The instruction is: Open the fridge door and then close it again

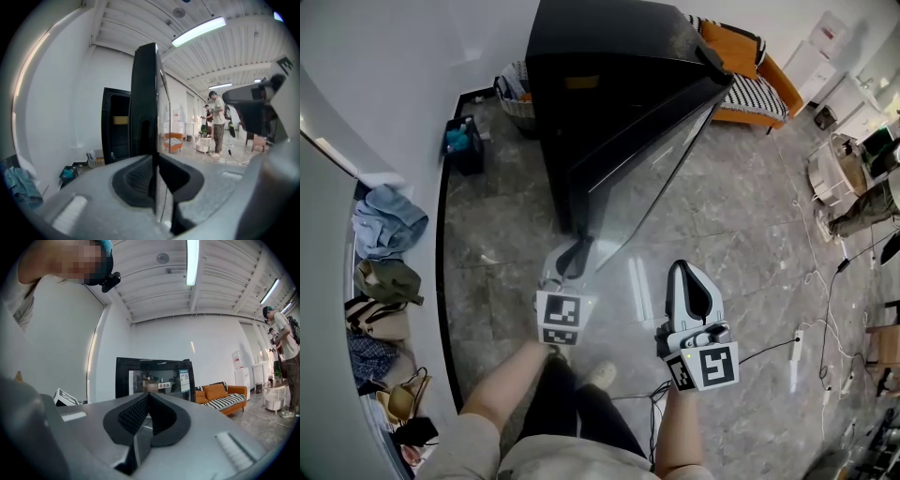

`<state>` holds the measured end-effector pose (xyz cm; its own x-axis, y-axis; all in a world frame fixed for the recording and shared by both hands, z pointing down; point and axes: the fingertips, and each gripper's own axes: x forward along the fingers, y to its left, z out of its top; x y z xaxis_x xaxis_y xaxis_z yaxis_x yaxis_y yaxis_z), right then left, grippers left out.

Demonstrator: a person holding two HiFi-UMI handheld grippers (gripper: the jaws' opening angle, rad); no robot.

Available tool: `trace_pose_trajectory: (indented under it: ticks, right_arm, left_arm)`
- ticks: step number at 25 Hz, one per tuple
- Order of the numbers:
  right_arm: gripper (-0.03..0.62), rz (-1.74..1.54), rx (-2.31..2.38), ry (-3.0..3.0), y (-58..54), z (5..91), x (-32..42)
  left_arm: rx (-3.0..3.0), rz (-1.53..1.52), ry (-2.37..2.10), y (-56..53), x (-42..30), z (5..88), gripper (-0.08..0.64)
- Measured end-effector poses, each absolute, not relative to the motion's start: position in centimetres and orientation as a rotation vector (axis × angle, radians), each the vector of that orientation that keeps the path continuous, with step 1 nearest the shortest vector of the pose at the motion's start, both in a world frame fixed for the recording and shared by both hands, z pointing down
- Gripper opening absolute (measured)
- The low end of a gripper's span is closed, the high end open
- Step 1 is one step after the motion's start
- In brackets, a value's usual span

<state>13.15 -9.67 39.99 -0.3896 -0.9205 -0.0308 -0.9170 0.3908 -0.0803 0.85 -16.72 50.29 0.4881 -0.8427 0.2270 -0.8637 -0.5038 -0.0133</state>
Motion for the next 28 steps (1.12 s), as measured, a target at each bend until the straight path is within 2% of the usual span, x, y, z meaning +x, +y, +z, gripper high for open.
trace_pose_trajectory:
  ticks: [13, 28]
  right_arm:
    - [-0.011, -0.055, -1.746, 2.519, -7.0, 39.5, 16.0]
    - [-0.012, -0.045, -1.819, 2.456, -4.0, 38.9, 20.6]
  left_arm:
    - [2.713, 0.322, -1.363, -11.6, 6.8, 50.6, 0.033]
    - [2.654, 0.329, -1.473, -8.7, 11.8, 50.5, 0.032]
